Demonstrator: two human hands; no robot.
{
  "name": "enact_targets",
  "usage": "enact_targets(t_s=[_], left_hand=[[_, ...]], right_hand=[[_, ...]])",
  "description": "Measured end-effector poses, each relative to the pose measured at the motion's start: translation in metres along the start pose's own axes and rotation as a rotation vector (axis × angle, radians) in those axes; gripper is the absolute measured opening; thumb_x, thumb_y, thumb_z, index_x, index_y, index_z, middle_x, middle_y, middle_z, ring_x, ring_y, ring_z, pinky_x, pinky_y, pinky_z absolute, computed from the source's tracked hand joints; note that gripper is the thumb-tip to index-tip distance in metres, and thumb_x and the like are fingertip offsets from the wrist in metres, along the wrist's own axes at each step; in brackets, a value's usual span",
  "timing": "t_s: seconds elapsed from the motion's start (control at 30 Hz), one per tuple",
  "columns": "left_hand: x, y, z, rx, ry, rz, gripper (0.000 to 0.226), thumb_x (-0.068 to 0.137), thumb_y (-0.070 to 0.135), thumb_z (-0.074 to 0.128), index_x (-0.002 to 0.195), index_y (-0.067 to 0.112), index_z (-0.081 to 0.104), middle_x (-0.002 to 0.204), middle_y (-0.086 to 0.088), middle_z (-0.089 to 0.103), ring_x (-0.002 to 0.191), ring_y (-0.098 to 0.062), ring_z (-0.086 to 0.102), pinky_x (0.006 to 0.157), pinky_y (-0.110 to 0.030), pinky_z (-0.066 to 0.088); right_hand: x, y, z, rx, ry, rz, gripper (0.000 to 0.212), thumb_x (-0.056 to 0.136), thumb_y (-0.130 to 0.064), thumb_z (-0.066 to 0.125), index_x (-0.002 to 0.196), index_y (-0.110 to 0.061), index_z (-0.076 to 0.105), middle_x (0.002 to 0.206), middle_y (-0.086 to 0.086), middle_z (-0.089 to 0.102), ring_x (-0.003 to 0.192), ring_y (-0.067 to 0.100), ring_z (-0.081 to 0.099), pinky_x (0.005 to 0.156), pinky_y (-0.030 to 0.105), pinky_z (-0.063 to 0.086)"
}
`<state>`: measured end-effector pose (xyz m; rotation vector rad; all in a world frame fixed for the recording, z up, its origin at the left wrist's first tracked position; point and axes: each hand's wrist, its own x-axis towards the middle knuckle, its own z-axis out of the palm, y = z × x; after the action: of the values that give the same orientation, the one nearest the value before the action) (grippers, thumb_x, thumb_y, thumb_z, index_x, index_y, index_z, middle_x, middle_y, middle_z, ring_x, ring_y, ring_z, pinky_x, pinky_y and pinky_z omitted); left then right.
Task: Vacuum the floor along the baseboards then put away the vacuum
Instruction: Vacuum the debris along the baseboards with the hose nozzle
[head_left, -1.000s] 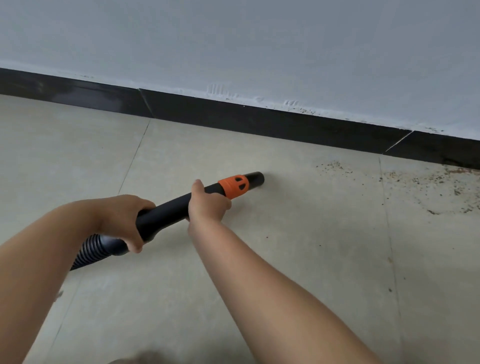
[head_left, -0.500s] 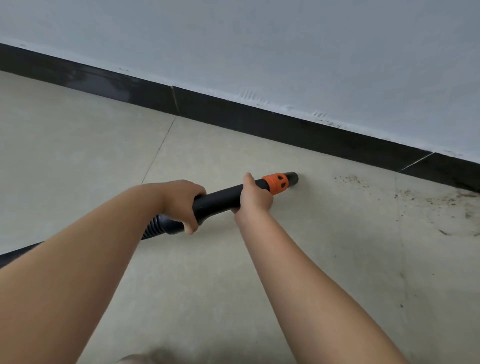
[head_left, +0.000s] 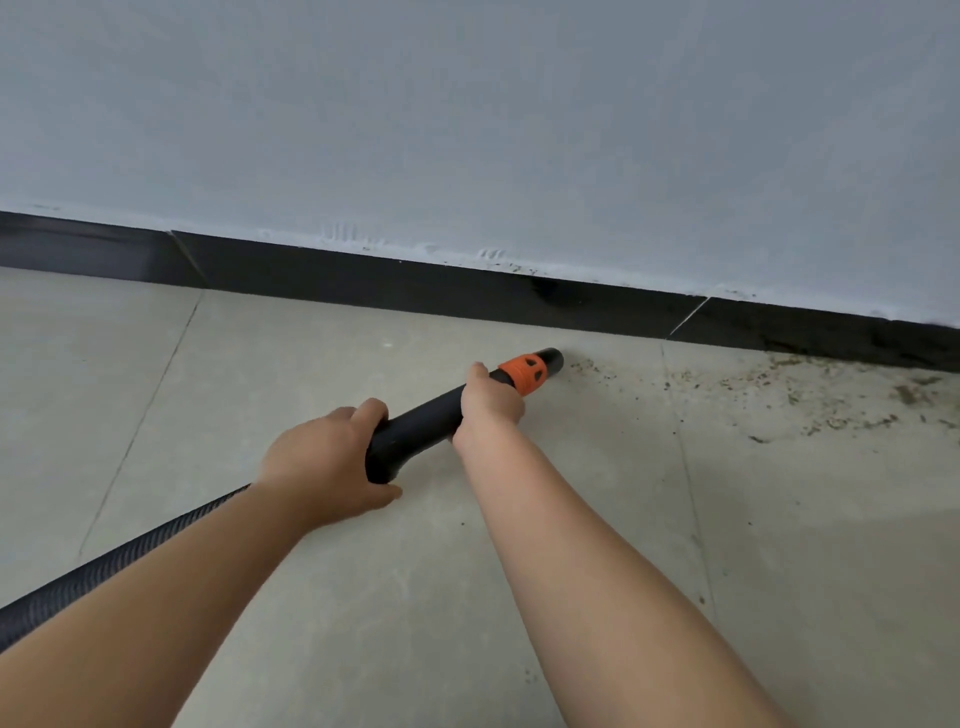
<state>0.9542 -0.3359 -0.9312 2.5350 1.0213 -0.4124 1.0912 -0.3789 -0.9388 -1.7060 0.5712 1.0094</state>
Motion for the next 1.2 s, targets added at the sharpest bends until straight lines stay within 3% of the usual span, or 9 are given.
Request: enact_targets(t_s=[0.3,0.5,0.67,0.9,1.07,1.2], left_hand=[[0.012,0.033,0.001,0.010,0.126,0.084,0.036,0.080,0.032,0.057,0.113,0.023,0.044,0.092,0.003,0.051,0.074,-0.019,0.051,0.056,-0.024,0.038],[0.023,0.048,-0.005,0.028,0.069,0.177,0.037,0.077,0.031,0.060,0.110,0.027,0.045,0.084,0.005,0.048,0.074,-0.018,0.052,0.056,-0.024,0.036],[0.028,0.067,0.004,0.038,0.025,0.225,0.039,0.079,0.033,0.058,0.114,0.025,0.042,0.087,0.004,0.045,0.073,-0.017,0.049,0.060,-0.025,0.038],[0.036,0.086,0.010,0.013,-0.002,0.221,0.043,0.081,0.033,0.057,0.119,0.023,0.039,0.095,0.000,0.048,0.076,-0.019,0.047,0.064,-0.027,0.041],[0.038,0.075,0.000,-0.046,-0.010,0.138,0.043,0.076,0.031,0.063,0.114,0.023,0.042,0.093,0.001,0.051,0.077,-0.019,0.054,0.062,-0.027,0.042],[0.034,0.039,-0.016,-0.055,0.036,0.056,0.039,0.070,0.028,0.065,0.104,0.025,0.047,0.087,0.000,0.056,0.076,-0.021,0.056,0.060,-0.028,0.044]], right_hand=[[0.015,-0.031,-0.020,-0.005,0.003,-0.010,0.056,0.089,-0.024,0.058,0.134,-0.003,0.033,0.128,0.012,0.048,0.112,0.029,0.051,0.096,0.039,0.046],[0.022,-0.035,-0.044,0.116,0.012,0.005,0.046,0.091,-0.018,0.055,0.132,-0.005,0.037,0.102,0.006,0.039,0.095,0.025,0.044,0.090,0.039,0.045],[0.035,-0.038,-0.060,0.068,0.090,-0.016,0.047,0.089,-0.021,0.058,0.129,-0.006,0.039,0.118,0.011,0.050,0.110,0.030,0.052,0.096,0.044,0.046],[0.044,-0.046,-0.072,0.051,0.114,-0.051,0.047,0.090,-0.021,0.058,0.131,-0.005,0.039,0.113,0.011,0.048,0.114,0.031,0.050,0.098,0.047,0.045],[0.038,-0.046,-0.057,0.036,0.056,-0.067,0.049,0.092,-0.025,0.056,0.133,-0.005,0.038,0.127,0.014,0.048,0.114,0.033,0.050,0.093,0.047,0.048],[0.023,-0.035,-0.028,0.135,-0.070,-0.057,0.050,0.091,-0.023,0.058,0.134,-0.007,0.036,0.126,0.013,0.048,0.112,0.034,0.052,0.080,0.047,0.051]])
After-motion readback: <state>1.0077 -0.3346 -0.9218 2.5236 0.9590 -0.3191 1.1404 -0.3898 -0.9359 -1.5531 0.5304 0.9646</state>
